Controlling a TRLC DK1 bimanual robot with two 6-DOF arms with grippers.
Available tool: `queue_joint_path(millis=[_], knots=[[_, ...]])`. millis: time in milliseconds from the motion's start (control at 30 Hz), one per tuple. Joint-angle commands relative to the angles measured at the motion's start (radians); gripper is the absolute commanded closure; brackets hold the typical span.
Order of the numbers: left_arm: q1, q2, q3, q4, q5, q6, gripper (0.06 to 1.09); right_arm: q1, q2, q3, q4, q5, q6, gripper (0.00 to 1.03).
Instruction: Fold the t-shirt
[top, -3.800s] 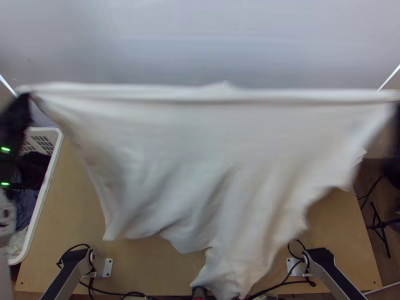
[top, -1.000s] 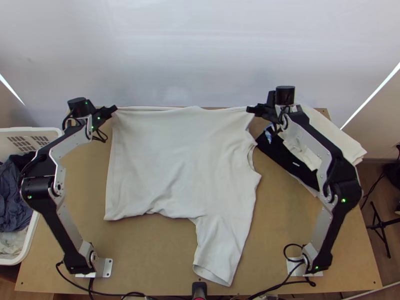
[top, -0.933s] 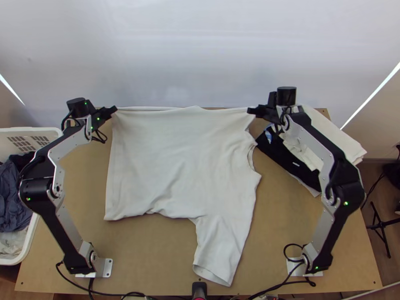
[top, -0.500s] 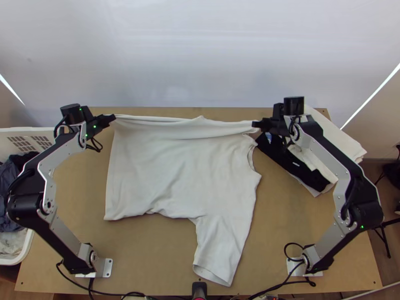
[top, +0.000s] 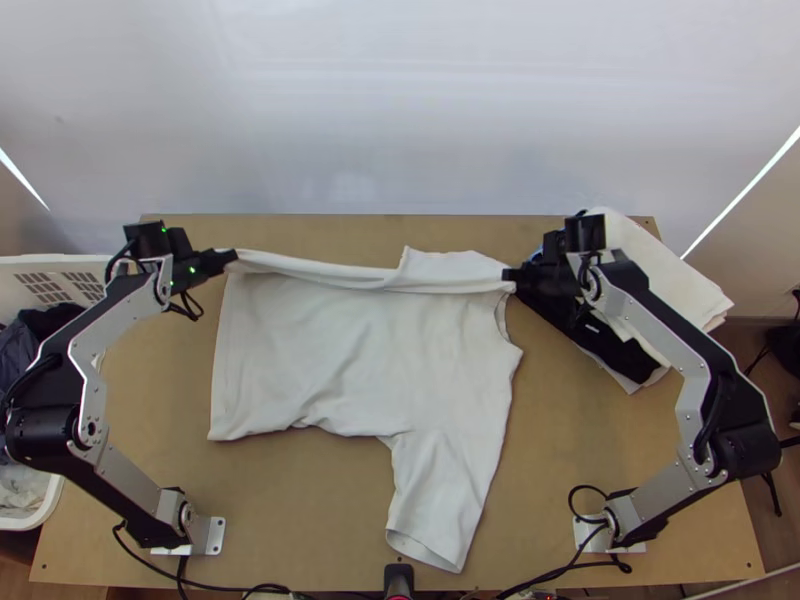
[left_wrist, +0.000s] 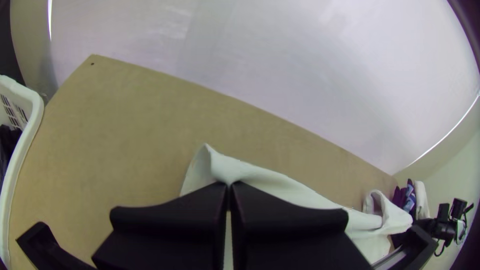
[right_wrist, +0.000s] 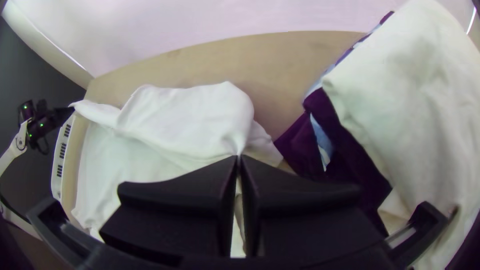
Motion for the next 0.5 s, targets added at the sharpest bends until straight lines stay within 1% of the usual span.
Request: queue_joint_path(millis=[0, 167, 300, 400, 467], knots=[[-0.011, -0.006, -0.063, -0.051, 0.015, 0.051, 1.05, 0.014, 0.029, -0.039, 0.001, -0.003, 0.004, 1.0], [0.005, 0.0, -0.09, -0.071, 0.014, 0.102, 1.05, 0.009, 0.063, -0.054, 0.001, -0.003, 0.001, 1.0], [0.015, -0.017, -0.104, -0.083, 0.015, 0.106, 1.05, 0.009, 0.069, -0.06, 0.001, -0.003, -0.002, 1.0], [0.025, -0.021, -0.083, -0.082, 0.015, 0.089, 1.05, 0.008, 0.061, -0.042, 0.003, -0.003, -0.004, 1.0], [0.038, -0.015, -0.031, -0.082, 0.015, 0.049, 1.05, 0.008, 0.04, -0.02, 0.026, -0.003, -0.004, 1.0]])
